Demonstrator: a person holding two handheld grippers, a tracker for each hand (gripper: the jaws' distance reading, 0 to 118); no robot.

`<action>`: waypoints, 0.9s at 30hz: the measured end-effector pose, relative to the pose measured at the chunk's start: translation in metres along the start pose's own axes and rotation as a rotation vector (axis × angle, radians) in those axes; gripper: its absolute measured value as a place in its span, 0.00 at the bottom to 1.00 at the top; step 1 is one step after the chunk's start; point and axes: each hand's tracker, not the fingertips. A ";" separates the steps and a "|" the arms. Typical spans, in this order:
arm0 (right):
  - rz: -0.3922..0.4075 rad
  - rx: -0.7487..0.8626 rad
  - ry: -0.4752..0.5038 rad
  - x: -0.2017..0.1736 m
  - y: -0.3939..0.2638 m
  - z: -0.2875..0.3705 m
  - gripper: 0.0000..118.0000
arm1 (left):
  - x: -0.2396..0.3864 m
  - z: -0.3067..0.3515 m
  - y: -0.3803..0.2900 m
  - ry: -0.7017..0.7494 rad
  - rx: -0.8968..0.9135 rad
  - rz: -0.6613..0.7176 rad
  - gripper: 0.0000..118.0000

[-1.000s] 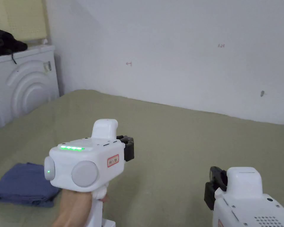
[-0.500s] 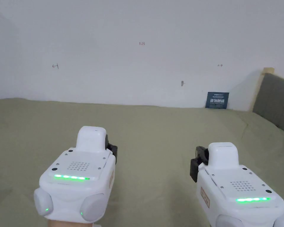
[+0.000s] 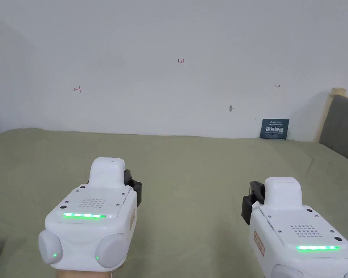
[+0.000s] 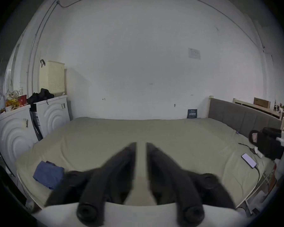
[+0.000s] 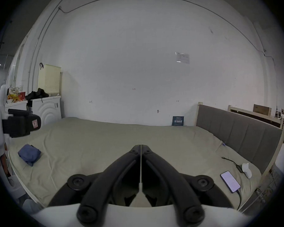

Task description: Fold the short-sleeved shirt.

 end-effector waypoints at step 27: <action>0.011 0.003 0.040 -0.013 0.014 0.002 1.00 | -0.006 0.008 0.014 0.031 -0.063 0.024 1.00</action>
